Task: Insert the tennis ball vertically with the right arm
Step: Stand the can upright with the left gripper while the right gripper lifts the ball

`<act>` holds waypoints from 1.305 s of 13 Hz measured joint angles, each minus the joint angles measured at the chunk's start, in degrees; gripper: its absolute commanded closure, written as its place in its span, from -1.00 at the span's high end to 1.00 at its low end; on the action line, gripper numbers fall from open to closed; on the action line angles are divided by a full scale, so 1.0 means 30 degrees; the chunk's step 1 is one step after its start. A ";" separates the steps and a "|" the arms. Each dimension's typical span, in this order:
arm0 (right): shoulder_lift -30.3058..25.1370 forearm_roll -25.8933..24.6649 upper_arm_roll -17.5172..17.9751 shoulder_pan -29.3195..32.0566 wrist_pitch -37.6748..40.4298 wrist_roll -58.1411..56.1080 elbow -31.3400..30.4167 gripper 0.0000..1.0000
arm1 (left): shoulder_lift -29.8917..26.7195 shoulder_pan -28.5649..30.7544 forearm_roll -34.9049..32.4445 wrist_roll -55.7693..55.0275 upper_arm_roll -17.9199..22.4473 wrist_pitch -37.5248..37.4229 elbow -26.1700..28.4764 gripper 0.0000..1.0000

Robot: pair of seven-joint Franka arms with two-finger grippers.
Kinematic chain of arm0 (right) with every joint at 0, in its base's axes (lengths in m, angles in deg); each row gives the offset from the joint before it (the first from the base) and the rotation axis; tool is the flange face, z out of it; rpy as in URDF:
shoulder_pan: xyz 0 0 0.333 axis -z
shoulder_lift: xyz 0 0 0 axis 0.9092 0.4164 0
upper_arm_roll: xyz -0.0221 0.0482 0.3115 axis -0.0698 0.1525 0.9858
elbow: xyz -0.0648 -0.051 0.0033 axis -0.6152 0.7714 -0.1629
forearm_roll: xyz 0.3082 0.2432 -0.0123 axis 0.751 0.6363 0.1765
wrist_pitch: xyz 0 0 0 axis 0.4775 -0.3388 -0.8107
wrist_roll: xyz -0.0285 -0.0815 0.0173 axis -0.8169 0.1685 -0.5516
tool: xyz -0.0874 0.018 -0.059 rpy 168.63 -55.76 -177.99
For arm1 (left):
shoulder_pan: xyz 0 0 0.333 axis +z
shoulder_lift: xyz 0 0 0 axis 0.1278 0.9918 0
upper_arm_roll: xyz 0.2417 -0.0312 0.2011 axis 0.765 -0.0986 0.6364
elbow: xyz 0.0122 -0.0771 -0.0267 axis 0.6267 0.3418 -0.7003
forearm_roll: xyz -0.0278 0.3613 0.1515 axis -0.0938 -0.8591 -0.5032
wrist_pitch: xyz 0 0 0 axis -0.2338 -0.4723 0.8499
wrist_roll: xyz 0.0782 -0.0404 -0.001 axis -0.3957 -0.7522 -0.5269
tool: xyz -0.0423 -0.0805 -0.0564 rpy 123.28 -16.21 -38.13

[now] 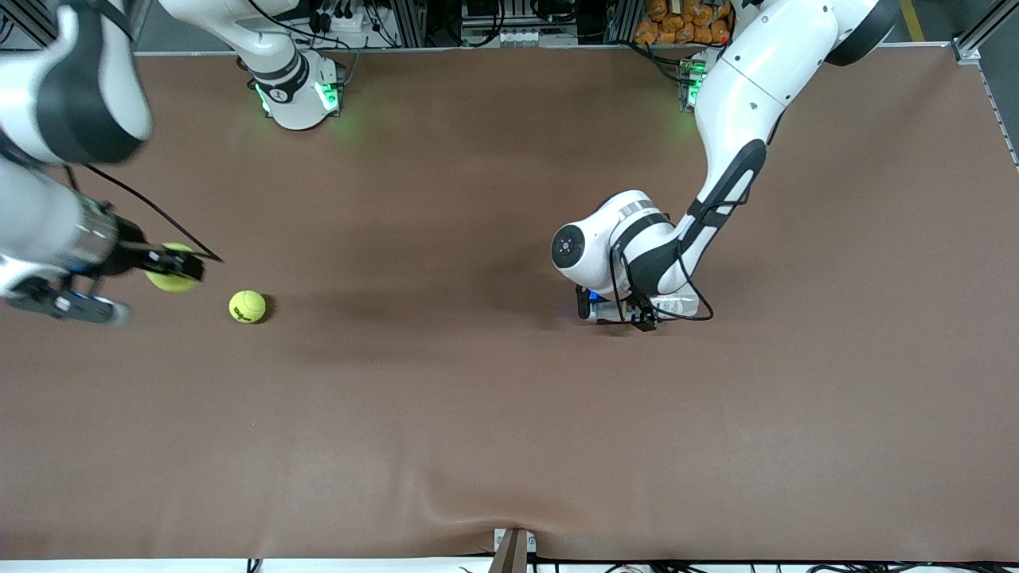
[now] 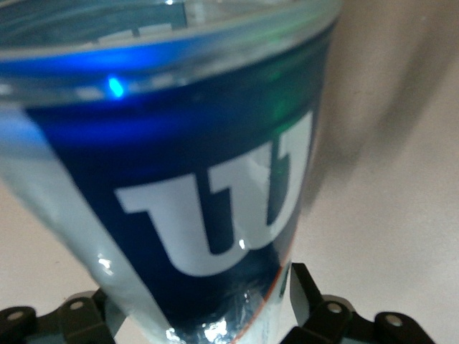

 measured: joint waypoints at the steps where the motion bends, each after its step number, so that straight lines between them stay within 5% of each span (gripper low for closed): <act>1: -0.0177 0.0000 0.0000 0.0041 0.0644 -0.0427 0.0363 -1.00 | 0.0000 0.0000 0.0000 0.0000 0.0000 0.0000 -0.0001 0.79; 12: -0.1342 0.0020 -0.0018 0.2136 0.2541 -0.4924 0.0887 -1.00 | 0.0001 -0.0006 0.0000 0.0000 -0.0008 -0.0013 -0.0062 0.42; 17: -0.1264 0.0022 0.0058 0.2131 0.2489 -0.4923 0.0850 -1.00 | 0.0001 -0.0018 0.0000 0.0000 -0.0026 -0.0047 -0.0128 0.47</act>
